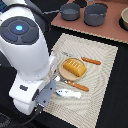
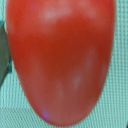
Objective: Interact with the objects in diverse but meaningful ways.
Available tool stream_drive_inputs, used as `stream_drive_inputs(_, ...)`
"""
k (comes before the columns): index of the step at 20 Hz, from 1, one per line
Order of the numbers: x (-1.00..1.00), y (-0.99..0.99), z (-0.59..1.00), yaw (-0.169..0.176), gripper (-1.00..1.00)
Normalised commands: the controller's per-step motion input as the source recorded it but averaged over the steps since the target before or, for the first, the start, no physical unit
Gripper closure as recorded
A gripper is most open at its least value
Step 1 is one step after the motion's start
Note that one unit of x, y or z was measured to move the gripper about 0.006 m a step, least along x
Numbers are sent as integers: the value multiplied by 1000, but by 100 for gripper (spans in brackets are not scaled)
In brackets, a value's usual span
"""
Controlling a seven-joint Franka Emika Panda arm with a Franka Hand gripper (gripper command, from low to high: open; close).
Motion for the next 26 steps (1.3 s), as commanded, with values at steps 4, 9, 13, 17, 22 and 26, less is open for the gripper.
stream_drive_inputs(4, -76, 111, 995, -23, -100)
stream_drive_inputs(9, 621, 239, 718, -22, -100)
stream_drive_inputs(13, 879, 264, 535, -24, -100)
stream_drive_inputs(17, 967, 197, 354, -8, -100)
stream_drive_inputs(22, 975, 20, 110, -22, -100)
stream_drive_inputs(26, 778, -85, 9, -22, -100)
